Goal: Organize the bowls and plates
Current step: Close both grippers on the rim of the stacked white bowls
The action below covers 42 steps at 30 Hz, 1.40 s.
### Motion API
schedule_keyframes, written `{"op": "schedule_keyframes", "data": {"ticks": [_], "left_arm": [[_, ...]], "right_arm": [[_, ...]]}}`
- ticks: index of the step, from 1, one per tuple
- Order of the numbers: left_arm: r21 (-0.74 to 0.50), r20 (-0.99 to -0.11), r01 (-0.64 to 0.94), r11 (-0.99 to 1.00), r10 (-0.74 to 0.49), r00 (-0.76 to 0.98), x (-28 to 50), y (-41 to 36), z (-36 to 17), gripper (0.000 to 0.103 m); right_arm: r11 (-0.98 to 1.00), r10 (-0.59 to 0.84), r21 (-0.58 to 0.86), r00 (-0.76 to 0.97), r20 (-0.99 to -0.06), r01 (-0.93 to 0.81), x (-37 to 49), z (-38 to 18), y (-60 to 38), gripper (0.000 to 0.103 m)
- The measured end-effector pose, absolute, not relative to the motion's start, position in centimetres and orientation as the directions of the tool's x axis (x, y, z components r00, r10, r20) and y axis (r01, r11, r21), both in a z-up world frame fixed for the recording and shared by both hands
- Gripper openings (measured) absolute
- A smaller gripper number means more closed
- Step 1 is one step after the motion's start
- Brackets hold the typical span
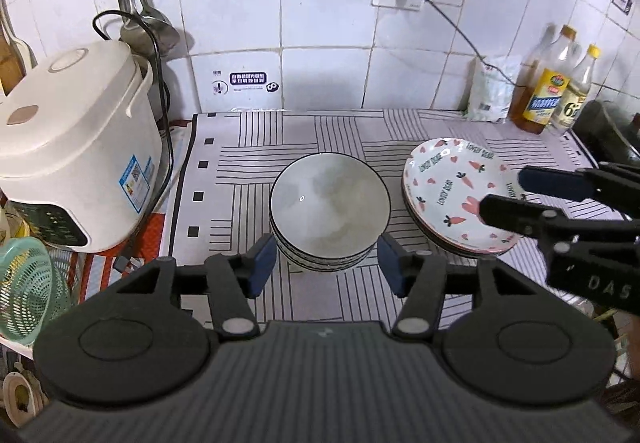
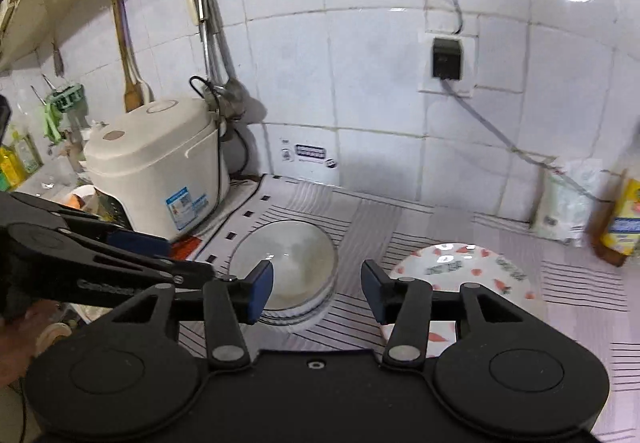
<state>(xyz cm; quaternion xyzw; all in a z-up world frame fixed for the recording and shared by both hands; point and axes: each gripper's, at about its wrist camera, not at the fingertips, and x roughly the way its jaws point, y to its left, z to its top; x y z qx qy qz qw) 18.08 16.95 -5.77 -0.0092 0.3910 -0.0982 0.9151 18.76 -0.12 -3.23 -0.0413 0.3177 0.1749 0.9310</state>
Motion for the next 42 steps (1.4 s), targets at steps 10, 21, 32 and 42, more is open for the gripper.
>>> {"op": "schedule_keyframes", "data": {"ticks": [10,21,32,42], "left_arm": [[-0.12,-0.71,0.201,0.972,-0.226,0.667,16.1,17.9,-6.6,0.058],[-0.139,-0.749,0.171,0.975,-0.217,0.627,18.6,19.1,-9.9,0.058],[-0.166,-0.724,0.144,0.976,-0.22,0.654,21.3,19.1,-11.0,0.068],[-0.231,-0.736,0.114,0.966,-0.25,0.629,24.9,19.6,-13.4,0.077]], "right_arm": [[0.924,0.321,0.068,0.667,-0.673,-0.376,16.1,-2.1,-0.2,0.068],[0.881,0.317,-0.023,0.626,-0.713,-0.472,17.5,-9.1,3.5,0.075],[0.87,0.3,-0.103,0.682,-0.668,-0.483,21.3,-13.7,4.7,0.095],[0.854,0.354,-0.014,0.601,-0.717,-0.519,24.7,-16.9,5.1,0.095]]}}
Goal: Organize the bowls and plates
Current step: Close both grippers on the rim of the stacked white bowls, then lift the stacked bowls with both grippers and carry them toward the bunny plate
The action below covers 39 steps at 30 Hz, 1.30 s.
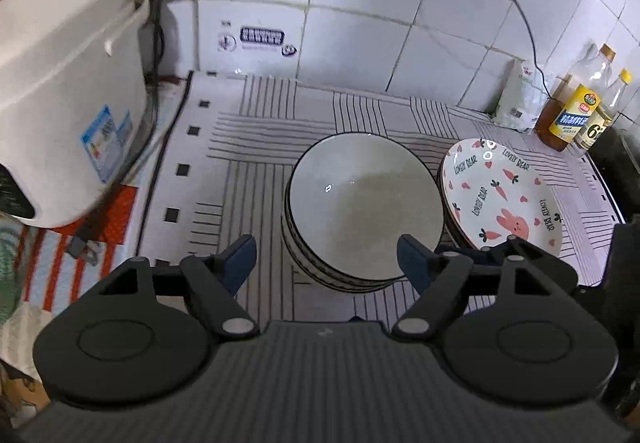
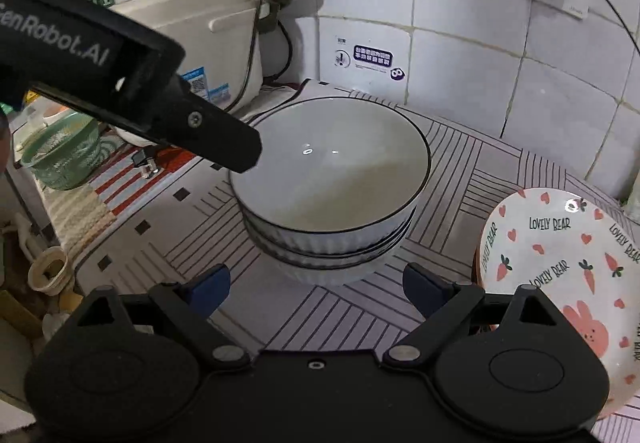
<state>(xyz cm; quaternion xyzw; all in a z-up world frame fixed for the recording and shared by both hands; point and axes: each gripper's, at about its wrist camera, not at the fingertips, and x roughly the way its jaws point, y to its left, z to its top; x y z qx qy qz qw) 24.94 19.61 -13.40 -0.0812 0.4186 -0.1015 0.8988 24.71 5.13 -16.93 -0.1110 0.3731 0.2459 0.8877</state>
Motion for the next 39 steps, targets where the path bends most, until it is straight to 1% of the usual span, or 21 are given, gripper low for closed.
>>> {"op": "schedule_keyframes", "data": {"ticks": [3,6,10,14,17,19,23,25,27,32,39], "left_arm": [[-0.263,-0.756,0.092,0.96,-0.265,0.598,26.4,19.9,-14.6,0.077],[-0.287,-0.763,0.076,0.955,-0.276,0.584,27.3,20.1,-15.7,0.077],[-0.325,-0.757,0.08,0.942,-0.31,0.576,28.2,20.3,-16.7,0.075],[-0.364,-0.745,0.089,0.927,-0.347,0.569,28.9,20.3,-17.6,0.074],[-0.372,-0.749,0.084,0.924,-0.353,0.561,29.3,20.3,-18.2,0.069],[-0.373,-0.75,0.088,0.924,-0.356,0.557,29.5,20.2,-18.5,0.062],[-0.361,-0.755,0.083,0.929,-0.344,0.559,29.6,20.3,-19.0,0.054],[-0.356,-0.755,0.081,0.931,-0.338,0.561,29.6,20.4,-19.2,0.047],[-0.368,-0.757,0.072,0.927,-0.344,0.555,29.8,20.7,-19.6,0.044],[-0.456,-0.736,0.031,0.89,-0.396,0.549,30.2,21.9,-20.4,0.045],[-0.491,-0.722,0.017,0.871,-0.418,0.552,30.5,22.1,-20.8,0.045]], "right_arm": [[0.872,0.323,-0.001,0.576,-0.751,-0.489,26.0,-18.0,5.3,0.095],[0.884,0.307,0.011,0.564,-0.766,-0.467,26.8,-18.8,5.2,0.095],[0.896,0.288,0.007,0.566,-0.772,-0.445,27.5,-19.5,5.1,0.095],[0.89,0.297,0.016,0.554,-0.777,-0.455,27.8,-19.9,5.3,0.095],[0.882,0.3,-0.004,0.568,-0.766,-0.471,27.6,-20.0,5.7,0.095],[0.875,0.297,-0.024,0.575,-0.762,-0.483,27.6,-20.3,6.0,0.095],[0.864,0.296,-0.052,0.589,-0.752,-0.501,27.8,-20.6,6.4,0.095],[0.86,0.295,-0.063,0.593,-0.749,-0.507,27.9,-20.7,6.6,0.095],[0.856,0.297,-0.07,0.597,-0.745,-0.512,28.0,-20.8,6.7,0.095],[0.842,0.307,-0.087,0.606,-0.734,-0.532,28.0,-21.1,7.1,0.094],[0.834,0.342,-0.069,0.611,-0.714,-0.547,28.5,-21.5,7.0,0.095]]}}
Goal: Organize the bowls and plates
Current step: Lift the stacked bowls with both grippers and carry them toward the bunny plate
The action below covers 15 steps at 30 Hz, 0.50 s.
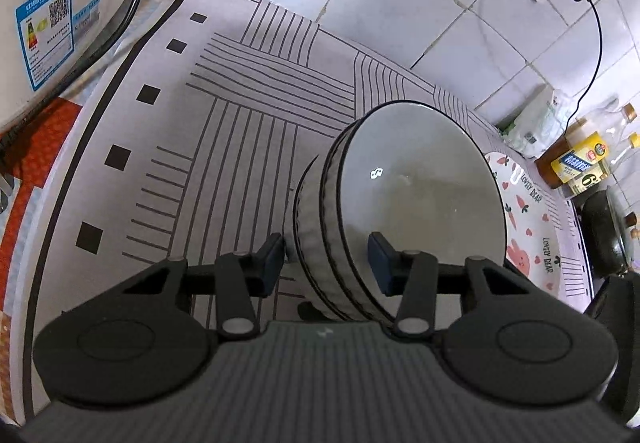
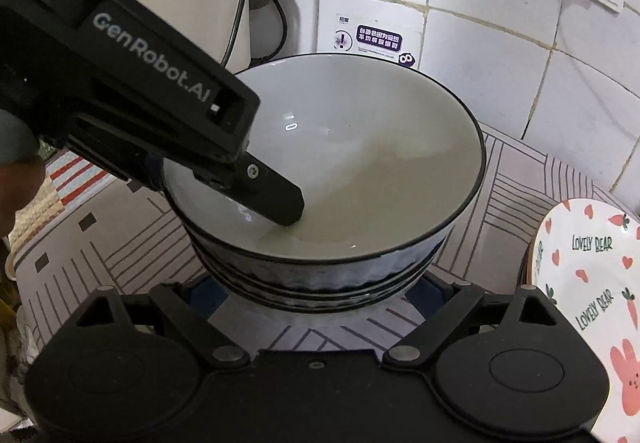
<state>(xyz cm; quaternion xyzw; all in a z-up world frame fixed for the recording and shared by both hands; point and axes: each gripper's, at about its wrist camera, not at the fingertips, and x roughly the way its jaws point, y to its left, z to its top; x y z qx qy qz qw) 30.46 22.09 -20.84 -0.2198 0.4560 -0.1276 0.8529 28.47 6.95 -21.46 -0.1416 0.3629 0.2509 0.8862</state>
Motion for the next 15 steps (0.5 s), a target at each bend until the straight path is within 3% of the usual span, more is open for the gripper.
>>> {"op": "schedule_keyframes", "data": {"ticks": [15], "left_arm": [[-0.461,-0.722,0.018,0.887,-0.387,0.574,30.1,21.3,-20.5,0.046]], "right_arm": [[0.821,0.372,-0.068,0.622,-0.689,-0.566,27.7,-22.3,6.0,0.096]]}}
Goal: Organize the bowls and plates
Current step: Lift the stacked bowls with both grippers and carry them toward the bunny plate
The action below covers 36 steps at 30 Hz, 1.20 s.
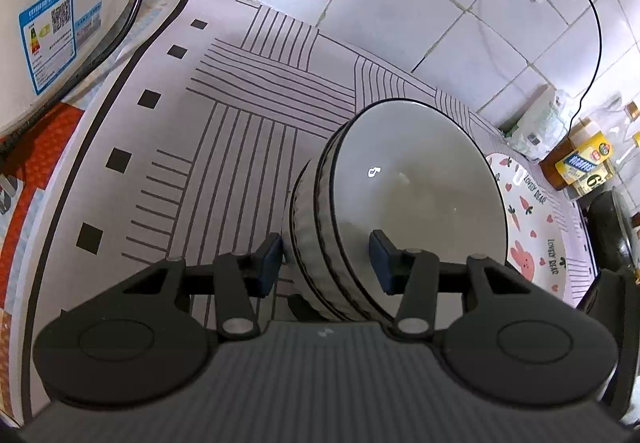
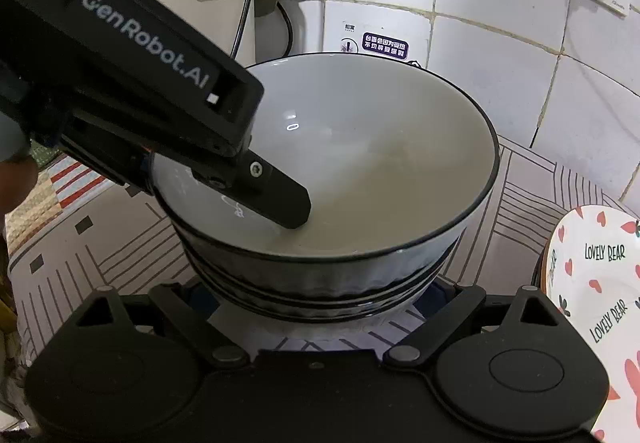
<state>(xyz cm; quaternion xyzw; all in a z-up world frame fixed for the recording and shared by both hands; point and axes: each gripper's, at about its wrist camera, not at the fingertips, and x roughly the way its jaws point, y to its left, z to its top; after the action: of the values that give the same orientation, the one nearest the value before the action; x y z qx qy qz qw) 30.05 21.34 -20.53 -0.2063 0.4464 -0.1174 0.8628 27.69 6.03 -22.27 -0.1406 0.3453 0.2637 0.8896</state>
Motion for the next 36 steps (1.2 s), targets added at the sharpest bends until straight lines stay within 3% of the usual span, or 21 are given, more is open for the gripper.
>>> {"op": "schedule_keyframes", "data": {"ticks": [11,20,36], "left_arm": [[-0.375,-0.754,0.052,0.925,-0.338,0.564,29.6,20.6,-19.1,0.046],[-0.304,-0.731,0.105,0.947,-0.303,0.612,27.9,20.0,-15.7,0.046],[-0.242,-0.662,0.25,0.937,-0.348,0.664,23.1,14.1,-6.1,0.047]], "right_arm": [[0.817,0.379,-0.065,0.62,-0.687,-0.573,27.9,-22.1,6.1,0.096],[0.819,0.416,-0.068,0.672,-0.613,-0.569,26.3,-20.0,5.5,0.095],[0.859,0.392,-0.114,0.786,-0.478,-0.498,22.1,-10.8,0.6,0.095]]}}
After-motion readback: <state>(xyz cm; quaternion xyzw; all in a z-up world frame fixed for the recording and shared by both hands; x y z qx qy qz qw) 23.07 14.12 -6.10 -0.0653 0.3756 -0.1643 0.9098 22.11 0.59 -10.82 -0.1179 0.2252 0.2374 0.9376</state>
